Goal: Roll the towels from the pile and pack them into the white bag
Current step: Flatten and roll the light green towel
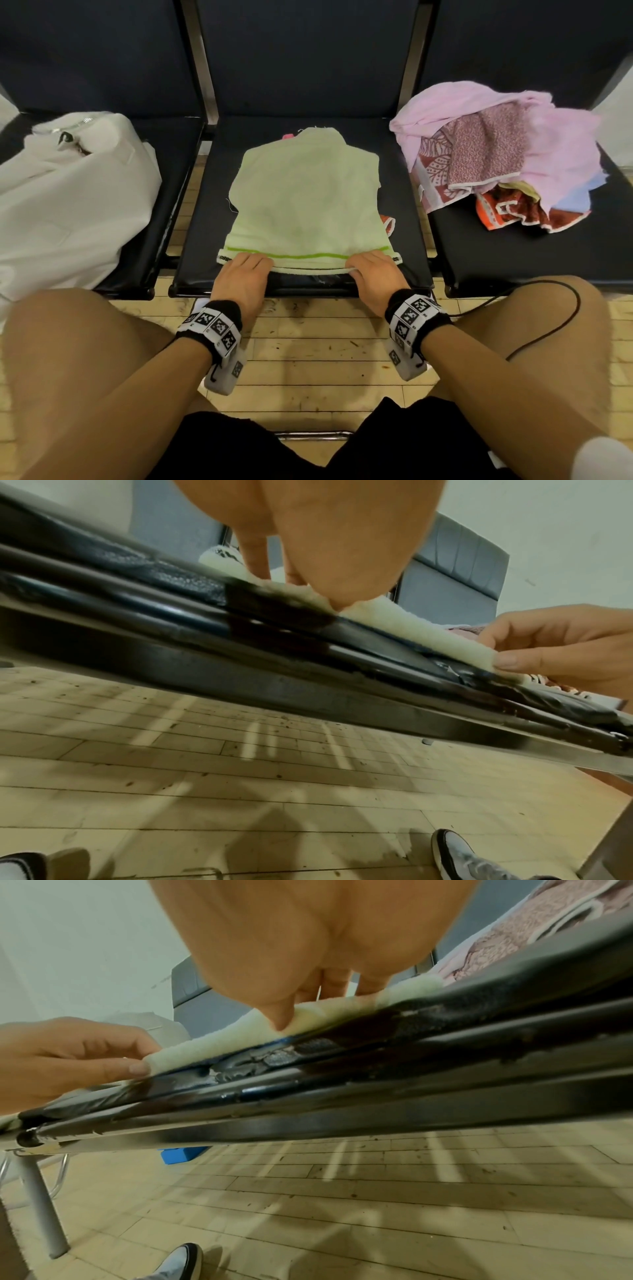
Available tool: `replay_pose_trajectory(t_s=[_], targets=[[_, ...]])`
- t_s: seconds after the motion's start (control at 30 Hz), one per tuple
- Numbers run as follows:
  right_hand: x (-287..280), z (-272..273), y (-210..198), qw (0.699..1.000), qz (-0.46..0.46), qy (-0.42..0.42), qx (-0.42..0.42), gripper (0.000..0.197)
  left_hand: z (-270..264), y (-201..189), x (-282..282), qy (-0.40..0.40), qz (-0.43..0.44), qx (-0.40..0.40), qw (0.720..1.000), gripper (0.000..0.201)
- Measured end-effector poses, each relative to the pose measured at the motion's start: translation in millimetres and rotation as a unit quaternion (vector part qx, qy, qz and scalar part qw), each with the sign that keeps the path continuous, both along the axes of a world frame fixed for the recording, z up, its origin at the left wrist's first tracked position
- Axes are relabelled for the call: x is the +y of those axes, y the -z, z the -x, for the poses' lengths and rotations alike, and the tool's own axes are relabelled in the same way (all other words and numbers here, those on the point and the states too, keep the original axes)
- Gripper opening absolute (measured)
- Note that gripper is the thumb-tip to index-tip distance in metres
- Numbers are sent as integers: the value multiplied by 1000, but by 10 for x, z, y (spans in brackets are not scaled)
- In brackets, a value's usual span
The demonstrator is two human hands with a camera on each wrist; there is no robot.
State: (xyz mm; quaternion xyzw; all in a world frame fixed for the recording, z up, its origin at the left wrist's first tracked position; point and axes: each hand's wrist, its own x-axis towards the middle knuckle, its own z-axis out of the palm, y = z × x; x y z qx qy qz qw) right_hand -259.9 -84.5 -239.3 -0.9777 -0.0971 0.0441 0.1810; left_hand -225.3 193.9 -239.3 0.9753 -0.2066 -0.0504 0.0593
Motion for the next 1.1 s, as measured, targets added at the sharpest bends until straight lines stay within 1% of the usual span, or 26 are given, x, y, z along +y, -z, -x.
replay_pose_trajectory(t_s=[0.1,0.17,0.23,0.3,0.33,0.4,0.43,0.5,0.53,0.6,0.63,0.7,0.73,0.83,0.93,1.0,1.07,1.1], targets=[[13,-22,-26,999,32,1,33,27,-14,-12,-18,-20,4,7,1000,45],[19,-50,-43,998,45,6,45,33,-19,-18,-35,-31,-9,16,999,46],[39,-57,-46,997,46,3,58,35,-25,-16,-41,-38,-28,30,998,46],[47,-45,-19,998,31,9,56,33,-28,-10,-37,-51,-19,32,998,44],[47,-28,-10,999,18,16,35,30,-28,-5,-32,-60,-4,27,998,43],[39,-6,5,999,-6,27,-41,20,-33,4,-18,-73,24,3,997,41],[33,-9,11,997,2,20,-79,17,-33,7,-14,-74,32,-12,997,41],[36,-15,38,992,58,-23,-110,24,-36,16,-22,-58,42,-37,997,41],[54,-13,47,991,75,-44,-104,25,-39,23,-32,-42,44,-37,997,39],[82,24,45,991,82,-56,-90,19,-45,34,-35,-14,50,-16,999,32],[72,44,57,993,68,-45,-88,15,-45,37,-22,-10,55,-9,998,27],[59,88,33,996,34,-17,-76,17,-38,32,14,-20,69,-11,997,18],[49,100,31,997,29,-10,-73,18,-29,37,29,-21,78,-16,997,18],[19,96,61,997,42,-7,-69,25,3,69,51,0,76,-27,997,30],[-12,62,58,998,44,3,-50,37,-7,76,72,-8,67,-37,997,27],[-17,41,13,999,46,-1,-16,44,-18,56,78,-19,58,-28,998,31],[3,40,1,999,47,-4,9,46,-25,39,71,-28,47,-12,998,32],[12,47,5,999,40,6,8,44,-22,34,63,-34,41,-3,999,30]])
